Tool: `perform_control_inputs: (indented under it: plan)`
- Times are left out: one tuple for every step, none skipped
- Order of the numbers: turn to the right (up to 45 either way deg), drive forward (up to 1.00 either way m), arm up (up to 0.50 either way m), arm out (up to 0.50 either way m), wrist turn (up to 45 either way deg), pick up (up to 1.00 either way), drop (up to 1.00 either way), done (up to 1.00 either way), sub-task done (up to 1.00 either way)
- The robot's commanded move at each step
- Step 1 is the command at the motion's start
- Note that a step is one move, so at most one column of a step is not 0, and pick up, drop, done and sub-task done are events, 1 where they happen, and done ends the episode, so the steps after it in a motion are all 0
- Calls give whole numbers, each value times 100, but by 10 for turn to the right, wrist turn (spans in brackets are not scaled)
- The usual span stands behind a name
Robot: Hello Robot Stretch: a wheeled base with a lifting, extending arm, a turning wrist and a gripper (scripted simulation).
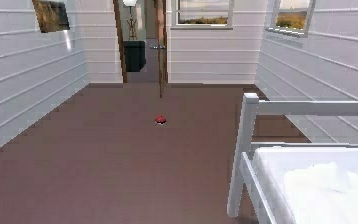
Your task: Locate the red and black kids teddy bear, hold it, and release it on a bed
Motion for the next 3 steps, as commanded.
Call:
perform_control_inputs:
  plan:
    - [0,0,0,0,450,0,0,0,0]
    - [0,0,0,0,240,0,0,0,0]
    - [0,0,-2,0,0,0,0,0,0]
